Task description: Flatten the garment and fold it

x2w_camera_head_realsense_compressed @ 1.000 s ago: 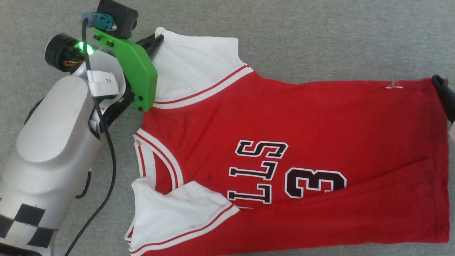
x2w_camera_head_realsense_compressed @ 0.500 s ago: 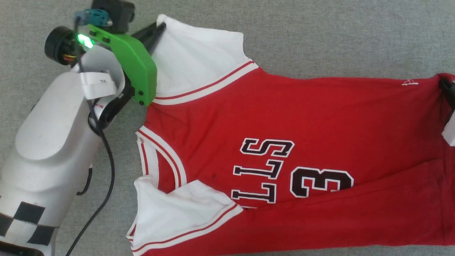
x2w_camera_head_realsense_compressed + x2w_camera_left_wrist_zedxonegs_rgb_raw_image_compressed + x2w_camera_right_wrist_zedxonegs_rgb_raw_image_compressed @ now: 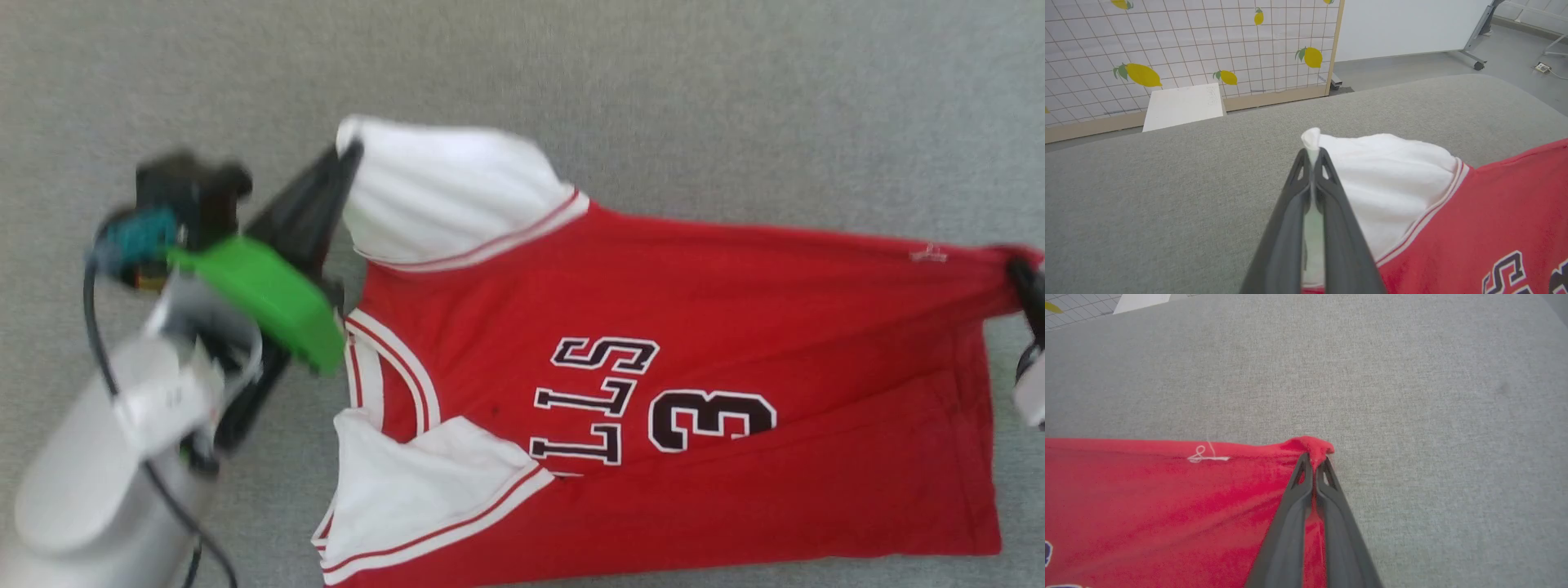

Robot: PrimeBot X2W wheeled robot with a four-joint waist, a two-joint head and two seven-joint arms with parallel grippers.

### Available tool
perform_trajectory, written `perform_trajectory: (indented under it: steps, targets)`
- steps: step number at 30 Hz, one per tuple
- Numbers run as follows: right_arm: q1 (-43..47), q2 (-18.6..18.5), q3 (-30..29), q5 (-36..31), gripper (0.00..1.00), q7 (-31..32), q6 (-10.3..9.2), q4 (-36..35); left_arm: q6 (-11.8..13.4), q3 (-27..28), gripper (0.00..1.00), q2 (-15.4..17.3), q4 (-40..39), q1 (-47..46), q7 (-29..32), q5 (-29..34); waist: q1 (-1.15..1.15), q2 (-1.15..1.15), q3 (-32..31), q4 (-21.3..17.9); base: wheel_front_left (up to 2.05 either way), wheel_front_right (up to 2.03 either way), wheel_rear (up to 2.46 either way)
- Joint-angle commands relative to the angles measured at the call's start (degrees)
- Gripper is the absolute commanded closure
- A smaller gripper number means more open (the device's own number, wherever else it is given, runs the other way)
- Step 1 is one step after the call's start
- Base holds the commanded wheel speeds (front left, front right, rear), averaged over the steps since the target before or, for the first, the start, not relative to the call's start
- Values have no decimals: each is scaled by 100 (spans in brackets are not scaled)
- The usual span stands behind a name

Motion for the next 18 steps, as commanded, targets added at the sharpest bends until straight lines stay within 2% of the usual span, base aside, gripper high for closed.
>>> perform_trajectory:
  steps: [1, 11, 15, 18]
  targets:
    - [186, 108, -58, 63, 100, -105, -9, -63, 131, 59, 100, 84, -200, 331, -78, -62, 0, 0, -383, 29, 0, 0, 0]
    - [1276, 591, -184, 269, 100, -416, -9, -281, 901, 251, 100, 339, -1210, 2322, -365, -248, 0, 0, -762, 33, 0, 0, 0]
    - [1607, 723, -232, 323, 100, -450, -9, -215, 1002, 79, 100, 291, -1218, 2867, -355, -328, 0, 0, -811, 39, 0, 0, 0]
    - [1752, 747, -179, 248, 100, -499, -9, -128, 966, -155, 100, 257, -995, 3007, -269, -271, 0, 0, -835, 43, 0, 0, 0]
